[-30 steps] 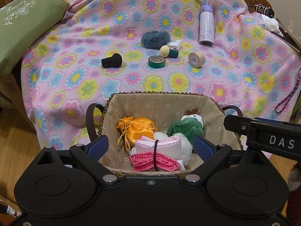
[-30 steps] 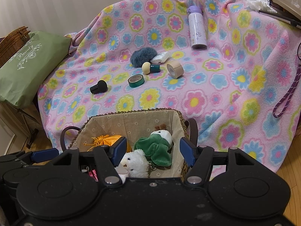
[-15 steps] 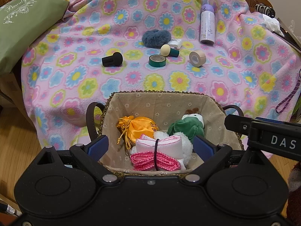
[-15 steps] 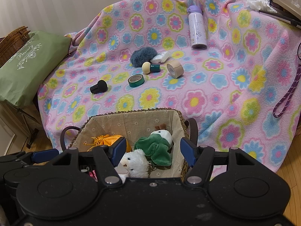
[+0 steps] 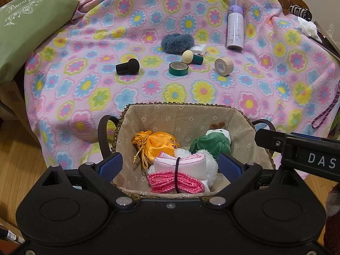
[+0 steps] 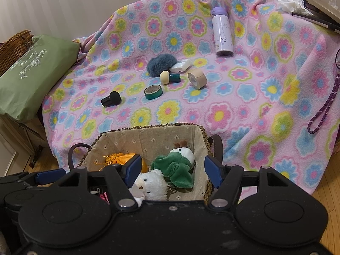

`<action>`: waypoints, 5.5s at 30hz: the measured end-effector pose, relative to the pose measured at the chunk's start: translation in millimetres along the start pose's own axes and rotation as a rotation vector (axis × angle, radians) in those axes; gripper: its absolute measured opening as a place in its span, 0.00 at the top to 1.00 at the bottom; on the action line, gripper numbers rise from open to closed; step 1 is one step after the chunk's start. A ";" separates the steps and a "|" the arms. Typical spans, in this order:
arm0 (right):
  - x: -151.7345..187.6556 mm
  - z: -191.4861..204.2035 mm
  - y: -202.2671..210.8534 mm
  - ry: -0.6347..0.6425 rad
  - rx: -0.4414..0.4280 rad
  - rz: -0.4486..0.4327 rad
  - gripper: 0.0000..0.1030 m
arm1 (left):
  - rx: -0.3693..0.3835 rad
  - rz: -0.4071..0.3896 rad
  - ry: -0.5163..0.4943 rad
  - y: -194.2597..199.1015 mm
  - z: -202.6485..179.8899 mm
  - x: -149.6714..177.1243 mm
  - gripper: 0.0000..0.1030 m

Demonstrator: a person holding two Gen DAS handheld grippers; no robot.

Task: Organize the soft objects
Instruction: 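Lift both tools from the basket and move them toward the blanket items, then grasp the black mushroom-shaped brush with the left tool while the right tool approaches the beige tape roll, then close the right tool on the beige tape roll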

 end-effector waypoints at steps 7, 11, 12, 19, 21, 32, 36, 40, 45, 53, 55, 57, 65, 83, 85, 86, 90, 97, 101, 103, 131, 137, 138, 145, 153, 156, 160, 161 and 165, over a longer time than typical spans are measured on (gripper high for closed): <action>-0.2 0.0 0.1 -0.001 0.000 0.000 0.36 | 0.000 0.000 0.000 0.3 0.3 -0.2 0.10; -0.4 -0.2 0.0 -0.001 0.000 0.000 0.36 | -0.001 0.001 0.002 -0.1 2.0 0.2 0.10; -0.4 -0.2 0.2 -0.001 0.000 0.000 0.36 | -0.002 0.001 0.003 -0.2 2.0 0.1 0.10; -0.5 -0.3 0.3 0.000 0.001 0.001 0.36 | -0.012 0.000 0.017 0.0 1.5 -1.1 0.10; -0.4 -0.3 0.2 -0.001 0.001 0.001 0.35 | -0.014 0.000 0.019 0.0 1.2 -1.3 0.10; -10.6 -8.7 -12.5 -0.001 0.034 -0.021 0.33 | -0.017 -0.007 0.037 -4.8 5.4 -9.9 0.10; -18.3 -7.3 -19.8 0.024 0.058 -0.049 0.31 | -0.025 -0.004 0.049 -10.2 12.6 -18.2 0.09; -29.0 -7.1 -29.3 0.044 0.076 -0.061 0.30 | -0.032 0.000 0.071 -16.2 23.3 -29.1 0.09; -43.7 -8.3 -43.4 0.042 0.078 -0.056 0.29 | -0.050 0.003 0.080 -25.4 37.0 -44.4 0.10; -70.1 -5.7 -67.9 0.052 0.095 -0.100 0.19 | -0.069 0.021 0.088 -50.3 56.7 -68.6 0.09; -76.2 -3.0 -72.1 0.074 0.101 -0.122 0.11 | -0.072 0.025 0.091 -57.7 60.9 -74.4 0.09; -82.8 -0.5 -76.6 0.092 0.103 -0.146 0.07 | -0.077 0.030 0.094 -66.1 65.7 -80.7 0.09; -102.1 3.5 -111.1 0.115 0.100 -0.114 0.08 | -0.095 0.036 0.099 -97.1 84.4 -105.2 0.09; -128.6 5.3 -173.1 0.184 0.125 -0.059 0.16 | -0.138 0.040 0.182 -162.3 120.3 -150.9 0.10; -130.2 4.6 -177.0 0.188 0.130 -0.057 0.16 | -0.136 0.043 0.199 -166.5 122.2 -151.2 0.10; -130.8 4.2 -179.1 0.188 0.131 -0.055 0.16 | -0.134 0.043 0.207 -168.3 123.1 -151.3 0.10; -132.2 3.5 -186.5 0.188 0.137 -0.046 0.16 | -0.141 0.042 0.222 -173.5 126.2 -151.8 0.10; -132.4 3.6 -194.0 0.186 0.141 -0.037 0.16 | -0.143 0.043 0.232 -179.7 129.6 -154.0 0.18; -133.2 3.1 -195.7 0.184 0.143 -0.038 0.16 | -0.137 0.045 0.230 -181.4 128.4 -153.9 0.19; -133.8 2.7 -196.7 0.183 0.145 -0.039 0.16 | -0.126 0.043 0.226 -182.3 126.3 -154.4 0.32; -164.5 -38.1 -227.3 0.133 0.267 -0.065 0.16 | -0.062 0.045 0.153 -187.2 108.7 -156.7 0.45; -175.4 -56.1 -226.6 0.089 0.308 -0.086 0.16 | -0.065 0.045 0.141 -187.2 107.6 -156.4 0.38; -175.3 -55.9 -225.6 0.089 0.307 -0.089 0.16 | -0.065 0.046 0.138 -187.6 107.3 -156.3 0.38; -166.7 -45.8 -230.0 0.112 0.286 -0.078 0.16 | -0.063 0.053 0.128 -190.0 105.5 -156.1 0.37; -166.9 -43.9 -240.5 0.103 0.278 -0.060 0.16 | -0.059 0.052 0.129 -192.2 105.7 -157.0 0.33; -168.1 -43.0 -244.7 0.102 0.273 -0.057 0.16 | -0.057 0.050 0.128 -193.9 104.7 -157.7 0.32; -168.6 -41.9 -252.0 0.097 0.268 -0.048 0.16 | -0.057 0.048 0.128 -195.2 104.4 -158.2 0.32; -168.6 -41.6 -253.5 0.096 0.267 -0.046 0.16 | -0.056 0.048 0.130 -195.7 104.5 -158.4 0.32; -167.1 -40.5 -259.6 0.084 0.256 -0.034 0.20 | -0.054 0.046 0.134 -196.8 104.7 -158.0 0.32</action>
Point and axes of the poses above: each gripper's, at about its wrist camera, not at the fingertips, and y roughly against the way its jaws point, z to its left, x to its underside, the point moved 9 cm from there along -y, roughly the way its jaws point, and after that the axes turned 8 degrees about x, right-handed, at the moved point
